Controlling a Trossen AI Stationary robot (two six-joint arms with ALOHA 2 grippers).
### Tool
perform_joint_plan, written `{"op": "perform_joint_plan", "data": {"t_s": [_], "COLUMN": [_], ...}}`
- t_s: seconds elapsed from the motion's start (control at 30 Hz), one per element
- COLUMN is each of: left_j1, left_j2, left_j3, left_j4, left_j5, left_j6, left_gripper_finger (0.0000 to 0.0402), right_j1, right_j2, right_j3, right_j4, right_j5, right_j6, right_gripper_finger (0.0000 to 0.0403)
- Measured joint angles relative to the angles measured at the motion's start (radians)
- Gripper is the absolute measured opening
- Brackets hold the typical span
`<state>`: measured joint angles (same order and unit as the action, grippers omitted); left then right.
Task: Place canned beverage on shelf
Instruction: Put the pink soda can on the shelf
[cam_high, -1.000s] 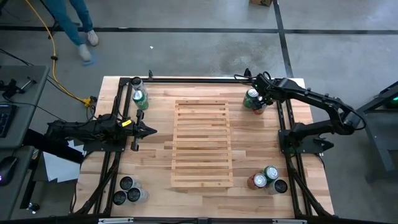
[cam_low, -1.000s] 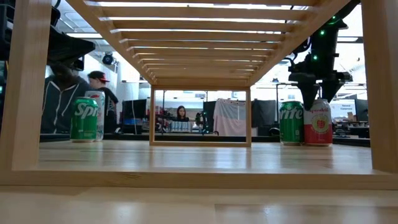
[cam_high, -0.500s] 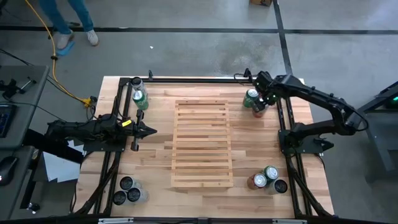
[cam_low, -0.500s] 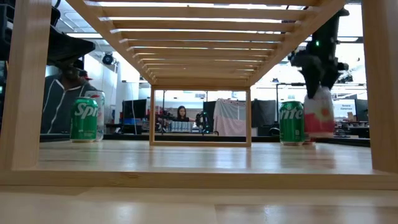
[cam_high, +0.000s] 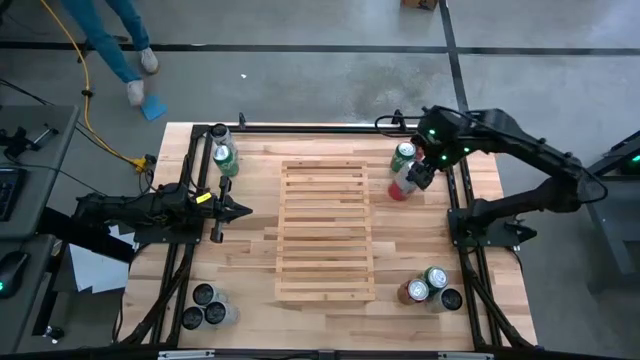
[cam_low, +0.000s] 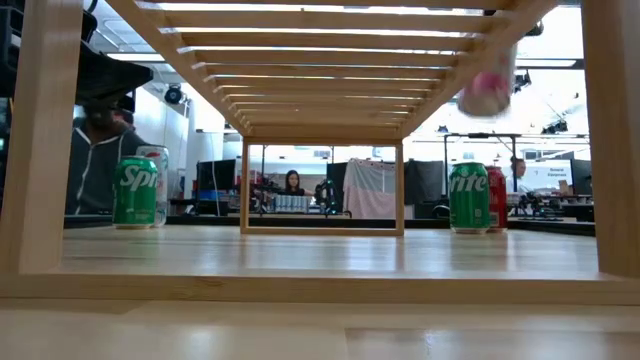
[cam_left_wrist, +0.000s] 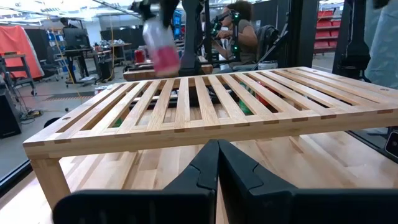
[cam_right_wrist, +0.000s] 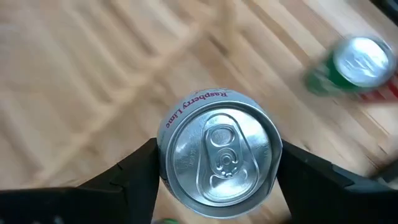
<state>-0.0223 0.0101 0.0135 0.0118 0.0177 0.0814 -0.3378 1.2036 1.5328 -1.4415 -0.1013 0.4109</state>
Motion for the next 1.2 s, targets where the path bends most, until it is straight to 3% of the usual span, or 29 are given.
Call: {"op": "perform_joint_plan", "data": {"t_s": [0.23,0.4,0.53,0.77,1.2], "left_j1": [0.0,0.0,0.0,0.0,0.0], "left_j2": [0.0,0.0,0.0,0.0,0.0], "left_j3": [0.0,0.0,0.0,0.0,0.0], "left_j4": [0.0,0.0,0.0,0.0,0.0], "left_j5": [0.0,0.0,0.0,0.0,0.0], "left_j6": [0.0,0.0,0.0,0.0,0.0], "left_gripper_finger": [0.0,0.0,0.0,0.0,0.0], "right_j1": [0.173,0.187,0.17,0.152,0.148], "right_j2": [0.205,0.431,0.556,0.658,0.662], "right_j3": [0.331,0.544,0.643,0.688,0.679], "right_j4": [-0.044,-0.136,-0.127,-0.13,-0.129], "right_j5": [0.14,0.239,0.252,0.253,0.293], "right_j6": [0.044,-0.017,-0.051,-0.05,-0.001], "right_gripper_finger": [0.0258,0.0258,0.0258,0.0258,0.0258]}}
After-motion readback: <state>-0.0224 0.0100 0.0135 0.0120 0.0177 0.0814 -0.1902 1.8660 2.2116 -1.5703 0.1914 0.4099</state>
